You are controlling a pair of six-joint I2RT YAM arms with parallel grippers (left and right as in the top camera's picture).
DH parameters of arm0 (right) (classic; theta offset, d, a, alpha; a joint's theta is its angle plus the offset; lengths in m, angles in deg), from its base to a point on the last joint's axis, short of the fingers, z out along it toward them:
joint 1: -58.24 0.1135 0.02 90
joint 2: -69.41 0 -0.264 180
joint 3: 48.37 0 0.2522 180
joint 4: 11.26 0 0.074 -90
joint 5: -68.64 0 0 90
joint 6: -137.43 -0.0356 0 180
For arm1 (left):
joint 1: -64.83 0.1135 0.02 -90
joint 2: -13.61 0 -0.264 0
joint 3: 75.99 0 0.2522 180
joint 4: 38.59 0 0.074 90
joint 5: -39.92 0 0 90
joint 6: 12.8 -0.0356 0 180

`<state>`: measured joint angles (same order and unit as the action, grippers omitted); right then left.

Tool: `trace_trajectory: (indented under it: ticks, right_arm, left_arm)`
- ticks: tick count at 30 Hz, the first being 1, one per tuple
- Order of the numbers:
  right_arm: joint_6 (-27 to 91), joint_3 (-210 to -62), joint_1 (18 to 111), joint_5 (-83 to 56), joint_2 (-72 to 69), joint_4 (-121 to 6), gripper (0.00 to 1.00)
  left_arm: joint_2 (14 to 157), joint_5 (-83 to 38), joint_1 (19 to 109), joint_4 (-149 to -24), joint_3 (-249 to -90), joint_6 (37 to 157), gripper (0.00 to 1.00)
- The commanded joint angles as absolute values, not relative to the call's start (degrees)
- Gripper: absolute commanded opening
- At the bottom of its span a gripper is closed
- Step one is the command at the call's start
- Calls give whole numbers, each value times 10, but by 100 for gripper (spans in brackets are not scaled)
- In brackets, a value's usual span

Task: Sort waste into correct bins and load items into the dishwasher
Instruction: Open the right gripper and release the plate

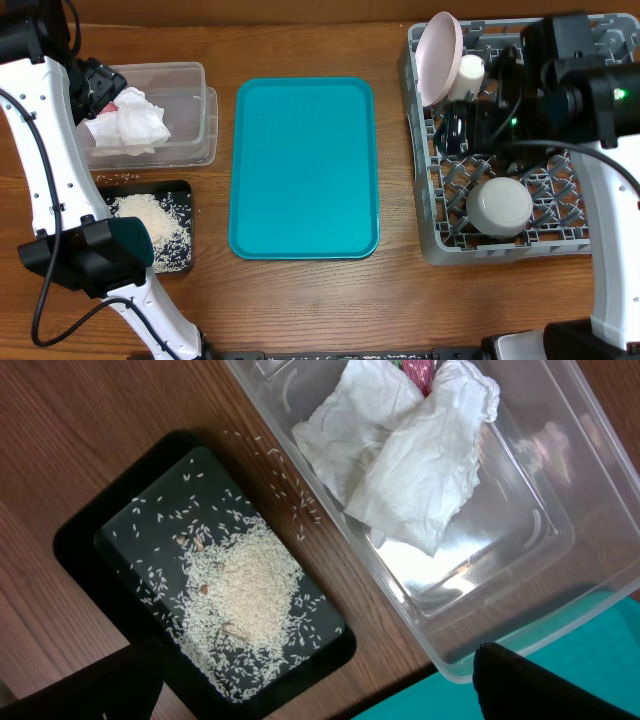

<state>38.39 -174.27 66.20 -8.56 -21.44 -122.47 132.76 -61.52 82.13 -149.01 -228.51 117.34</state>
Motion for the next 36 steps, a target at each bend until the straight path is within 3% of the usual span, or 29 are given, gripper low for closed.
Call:
trace_trajectory:
  ticks: [1,29,36]
  right_arm:
    - [380,-1725,661,-87,-204,-1221,100]
    - [404,-1722,661,-83,-203,-1217,100]
    - [457,-1713,661,-92,-169,-1145,100]
  left_arm:
    - [1316,-625,822,-1491,-2293,1173,100]
    - [1316,-625,822,-1491,-2293,1173,100]
    - [1316,-625,822,-1491,-2293,1173,100]
